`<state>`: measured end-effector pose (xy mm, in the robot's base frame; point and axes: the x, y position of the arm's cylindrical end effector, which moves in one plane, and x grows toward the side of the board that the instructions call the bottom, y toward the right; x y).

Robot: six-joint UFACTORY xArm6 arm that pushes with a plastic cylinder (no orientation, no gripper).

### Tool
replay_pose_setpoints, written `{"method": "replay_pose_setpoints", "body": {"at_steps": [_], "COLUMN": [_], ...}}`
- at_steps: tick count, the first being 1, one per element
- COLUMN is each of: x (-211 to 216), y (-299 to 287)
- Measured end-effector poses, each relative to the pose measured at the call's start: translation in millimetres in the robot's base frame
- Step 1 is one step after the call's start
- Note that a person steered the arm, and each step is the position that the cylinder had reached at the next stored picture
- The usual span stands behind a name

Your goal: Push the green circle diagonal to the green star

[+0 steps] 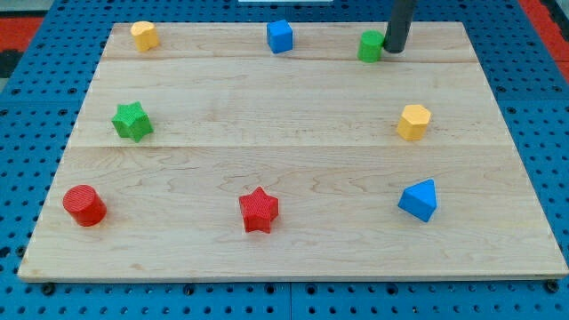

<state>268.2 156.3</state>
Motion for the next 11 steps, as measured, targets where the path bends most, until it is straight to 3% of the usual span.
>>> {"method": "replay_pose_setpoints", "body": {"at_steps": [1,2,4,7,8,10,11], "x": [-2,-23,-7,-7,-3,6,6], "y": [-4,48,-77,-21,-63,-274,-223]}}
